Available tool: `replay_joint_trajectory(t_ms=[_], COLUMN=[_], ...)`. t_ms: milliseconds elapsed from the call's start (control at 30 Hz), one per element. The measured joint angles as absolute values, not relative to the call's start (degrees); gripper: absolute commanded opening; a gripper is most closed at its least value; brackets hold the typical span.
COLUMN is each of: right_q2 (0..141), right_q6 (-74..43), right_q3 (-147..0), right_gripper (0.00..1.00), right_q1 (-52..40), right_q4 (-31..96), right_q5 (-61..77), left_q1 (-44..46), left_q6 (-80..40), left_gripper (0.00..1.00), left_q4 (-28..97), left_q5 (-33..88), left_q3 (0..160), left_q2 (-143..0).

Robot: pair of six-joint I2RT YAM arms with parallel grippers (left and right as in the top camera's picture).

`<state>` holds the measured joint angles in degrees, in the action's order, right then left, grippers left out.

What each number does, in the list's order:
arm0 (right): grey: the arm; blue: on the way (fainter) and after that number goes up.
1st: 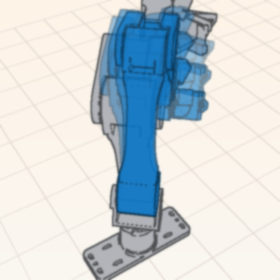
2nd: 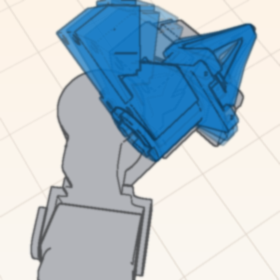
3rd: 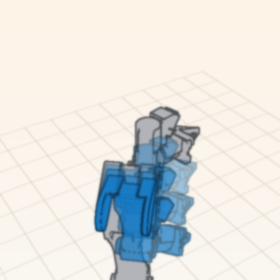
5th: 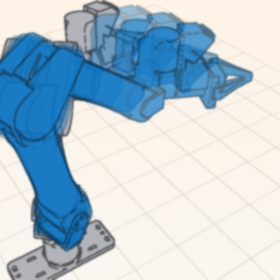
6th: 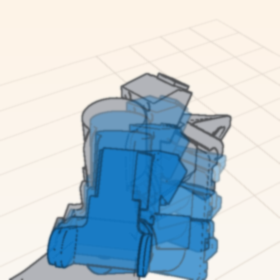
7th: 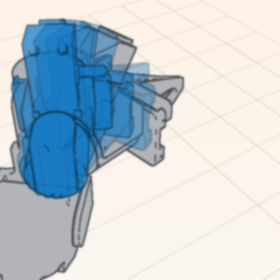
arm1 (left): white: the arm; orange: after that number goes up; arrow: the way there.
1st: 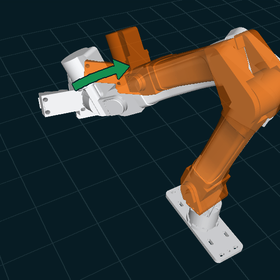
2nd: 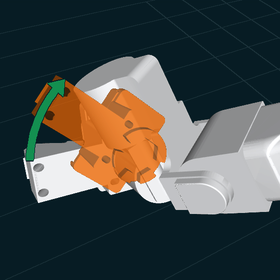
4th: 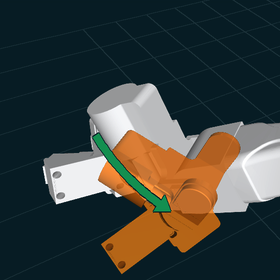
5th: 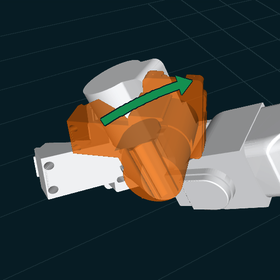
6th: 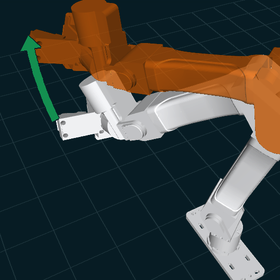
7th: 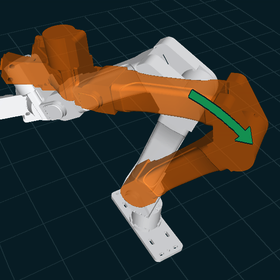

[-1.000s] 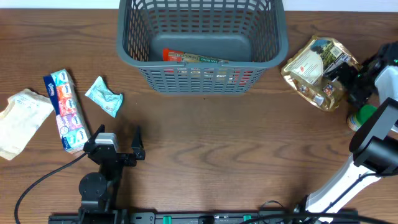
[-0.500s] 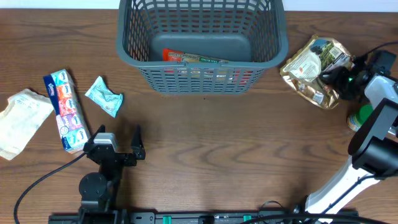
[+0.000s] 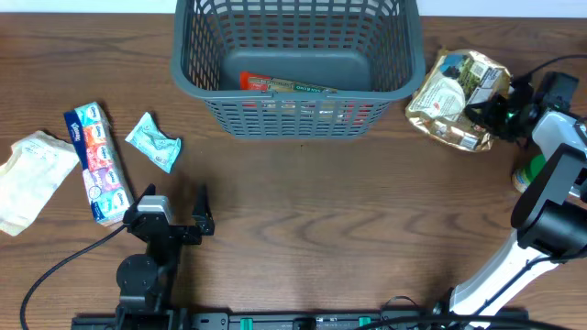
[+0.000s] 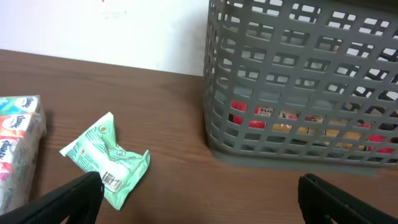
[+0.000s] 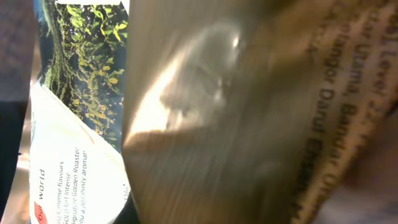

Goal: Pack container
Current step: 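Move the right gripper to the gold coffee pouch and grasp it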

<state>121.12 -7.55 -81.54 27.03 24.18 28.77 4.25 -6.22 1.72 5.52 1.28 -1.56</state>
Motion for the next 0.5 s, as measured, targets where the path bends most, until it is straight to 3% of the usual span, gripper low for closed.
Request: replay_joint_trajectory(t_ms=[500], right_q2=[120.49], right_q6=[-6.63], right_q3=[-81.14], right_gripper=[0.01], right_q1=[26.15], right_q4=[24.84], right_q5=[31.27], left_q1=[4.25], left_q6=[-6.22], left_gripper=[0.98], left_q4=[1.72], left_q5=[5.52], left_q3=[1.28], left_q2=[-1.56])
